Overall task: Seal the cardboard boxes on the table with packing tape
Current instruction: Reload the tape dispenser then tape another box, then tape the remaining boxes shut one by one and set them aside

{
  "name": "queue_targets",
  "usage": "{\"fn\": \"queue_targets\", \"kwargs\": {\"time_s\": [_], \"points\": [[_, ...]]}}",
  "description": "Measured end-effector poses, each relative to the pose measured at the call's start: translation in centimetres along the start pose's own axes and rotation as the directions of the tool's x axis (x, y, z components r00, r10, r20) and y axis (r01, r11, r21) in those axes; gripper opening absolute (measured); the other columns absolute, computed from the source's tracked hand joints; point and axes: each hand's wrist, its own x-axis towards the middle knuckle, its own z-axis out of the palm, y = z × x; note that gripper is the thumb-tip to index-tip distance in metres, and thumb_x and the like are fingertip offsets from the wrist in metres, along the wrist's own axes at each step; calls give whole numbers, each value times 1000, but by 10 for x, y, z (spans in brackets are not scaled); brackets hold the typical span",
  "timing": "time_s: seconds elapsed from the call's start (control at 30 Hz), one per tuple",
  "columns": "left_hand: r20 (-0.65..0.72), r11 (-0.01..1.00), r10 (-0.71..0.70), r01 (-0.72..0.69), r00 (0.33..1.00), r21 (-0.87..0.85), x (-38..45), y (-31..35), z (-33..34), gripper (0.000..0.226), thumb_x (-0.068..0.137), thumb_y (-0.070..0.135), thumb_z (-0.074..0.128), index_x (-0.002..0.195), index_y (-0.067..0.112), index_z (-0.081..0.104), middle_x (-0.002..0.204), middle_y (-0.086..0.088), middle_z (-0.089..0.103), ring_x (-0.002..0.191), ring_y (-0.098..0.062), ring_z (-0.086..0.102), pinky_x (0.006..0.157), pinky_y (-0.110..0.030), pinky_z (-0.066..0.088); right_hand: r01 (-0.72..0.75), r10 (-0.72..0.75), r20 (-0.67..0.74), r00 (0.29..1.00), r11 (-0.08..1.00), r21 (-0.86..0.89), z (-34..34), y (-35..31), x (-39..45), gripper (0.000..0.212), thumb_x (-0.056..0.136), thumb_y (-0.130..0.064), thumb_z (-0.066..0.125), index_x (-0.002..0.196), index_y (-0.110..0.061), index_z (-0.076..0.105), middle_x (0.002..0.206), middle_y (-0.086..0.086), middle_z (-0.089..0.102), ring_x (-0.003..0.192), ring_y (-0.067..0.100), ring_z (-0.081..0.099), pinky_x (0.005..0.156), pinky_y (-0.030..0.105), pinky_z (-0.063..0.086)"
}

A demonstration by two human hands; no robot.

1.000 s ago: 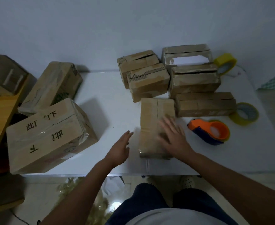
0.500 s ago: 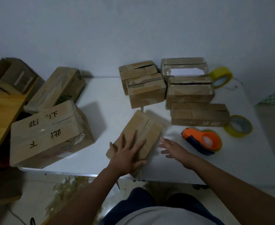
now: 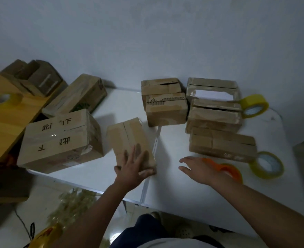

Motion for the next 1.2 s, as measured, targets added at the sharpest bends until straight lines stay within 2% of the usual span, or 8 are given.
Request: {"fn": "queue_targets", "kwargs": {"time_s": [0.17, 0.47, 0.6, 0.73, 0.9, 0.97, 1.1, 1.2], "points": [[-20, 976, 22, -17, 1000, 219, 3, -12, 8, 65, 102, 50, 38, 154, 47, -1, 164, 9, -19, 150, -38, -14, 114, -70, 12, -24, 25, -28, 999, 999, 35, -5, 11, 16, 44, 101, -44, 43, 137, -21, 51, 144, -2, 50, 132, 15, 45, 111, 31, 34], [-179, 966, -98, 137, 979, 220, 101, -44, -67, 72, 99, 4, 40, 156, 34, 8, 165, 8, -11, 150, -40, -3, 114, -72, 9, -69, 87, -101, 991, 983, 168, -41, -15, 70, 40, 101, -35, 45, 134, -14, 55, 141, 3, 52, 129, 18, 48, 107, 28, 36], [-185, 973, -103, 137, 977, 184, 156, -73, -110, 66, 100, 9, 41, 156, 32, 14, 166, 6, -9, 151, -39, -2, 116, -69, 5, -86, 146, -237, 960, 966, 245, -55, -30, 104, 41, 101, -31, 47, 139, -14, 48, 150, 4, 42, 137, 19, 39, 112, 31, 30], [-153, 977, -117, 141, 981, 158, 196, -85, -139, 66, 101, 16, 42, 157, 30, 10, 166, 1, -11, 151, -38, -2, 118, -64, 2, -119, 315, -450, 835, 903, 412, -75, -40, 134, 47, 98, -22, 52, 143, -10, 41, 158, 2, 22, 144, 22, 26, 116, 38, 28], [-223, 958, 237, -266, 945, -109, 217, -50, -137, 71, 94, 9, 57, 155, 18, 22, 166, -6, 0, 146, -35, 25, 118, -49, 27, -162, 473, -499, 726, 822, 545, -87, -38, 163, 52, 95, -21, 57, 142, -6, 39, 152, 12, 31, 139, 27, 33, 112, 41, 33], [-250, 880, 310, -377, 917, -291, 221, -27, -136, 66, 96, 10, 58, 153, 19, 27, 165, 1, 5, 148, -16, 17, 118, -33, 24, -173, 494, -486, 721, 808, 563, -89, -39, 170, 54, 94, -20, 59, 141, -5, 38, 146, 14, 38, 135, 28, 38, 110, 40, 35], [-77, 666, 221, -208, 972, -716, 227, 7, -137, 65, 97, 17, 61, 152, 26, 29, 149, 10, 33, 137, -11, 35, 94, -10, 42, -161, 515, -422, 746, 755, 636, -96, -46, 175, 60, 93, -20, 62, 145, -6, 34, 145, 11, 40, 132, 25, 41, 106, 32, 35], [54, 586, 140, -38, 989, -810, 228, 6, -134, 72, 97, 18, 62, 156, 28, 23, 148, 3, 43, 128, -18, 45, 88, -18, 46, -147, 552, -375, 745, 684, 715, -98, -47, 173, 50, 93, -21, 62, 137, -6, 43, 134, 13, 52, 121, 27, 52, 100, 38, 46]]}}
